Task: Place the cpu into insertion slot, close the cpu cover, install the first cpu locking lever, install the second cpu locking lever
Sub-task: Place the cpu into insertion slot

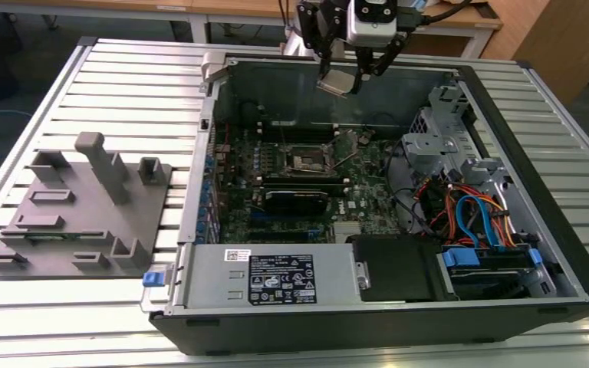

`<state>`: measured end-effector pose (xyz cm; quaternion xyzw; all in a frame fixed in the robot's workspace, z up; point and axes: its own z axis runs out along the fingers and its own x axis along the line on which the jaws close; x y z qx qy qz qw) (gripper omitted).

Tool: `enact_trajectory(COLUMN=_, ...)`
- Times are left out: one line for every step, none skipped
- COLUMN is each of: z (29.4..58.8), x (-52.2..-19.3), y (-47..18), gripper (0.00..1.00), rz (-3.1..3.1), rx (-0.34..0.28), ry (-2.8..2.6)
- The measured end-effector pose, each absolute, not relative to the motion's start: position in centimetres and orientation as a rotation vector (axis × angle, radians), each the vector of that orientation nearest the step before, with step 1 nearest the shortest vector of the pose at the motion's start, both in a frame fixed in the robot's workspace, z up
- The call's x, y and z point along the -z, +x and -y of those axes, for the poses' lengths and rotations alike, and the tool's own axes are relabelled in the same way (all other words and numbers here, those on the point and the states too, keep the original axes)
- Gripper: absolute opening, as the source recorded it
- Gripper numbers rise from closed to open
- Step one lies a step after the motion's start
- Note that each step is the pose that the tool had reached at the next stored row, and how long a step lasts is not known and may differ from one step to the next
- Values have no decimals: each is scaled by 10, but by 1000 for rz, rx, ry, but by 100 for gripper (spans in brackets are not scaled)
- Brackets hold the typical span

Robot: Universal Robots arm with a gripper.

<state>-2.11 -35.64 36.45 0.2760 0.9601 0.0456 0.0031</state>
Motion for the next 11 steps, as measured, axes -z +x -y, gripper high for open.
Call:
enact_trajectory(z=356, x=-364, y=-21, gripper=54, rz=-3009, rx=-143, ry=868)
enact_trajectory(z=356, x=-364, y=-21, gripper=54, rz=-3008, rx=-143, ry=872)
enact_trajectory(z=356, x=-364, y=-21, gripper=54, rz=-3006, rx=-143, ry=877)
enact_trajectory(z=356, x=-364, y=-21, gripper=54, rz=-3005, rx=-143, ry=882)
enact_trajectory(z=356, x=-364, y=-21, gripper=54, rz=-3003, rx=-143, ry=888)
enact_trajectory(z=356, x=-364, y=-21, gripper=54, rz=-3001, rx=-143, ry=895)
enact_trajectory(z=356, x=-364, y=-21, gripper=54, rz=-2999, rx=-143, ry=901)
enact_trajectory(z=356, x=-364, y=-21, gripper=54, rz=-2996, rx=-143, ry=910)
enact_trajectory(z=356, x=-364, y=-21, gripper=54, rz=-2993, rx=-143, ry=919)
enact_trajectory(z=356, x=-364, y=-21, gripper=54, rz=-2990, rx=-143, ry=928)
enact_trajectory(z=356, x=-364, y=-21, gripper=54, rz=-2987, rx=-143, ry=935)
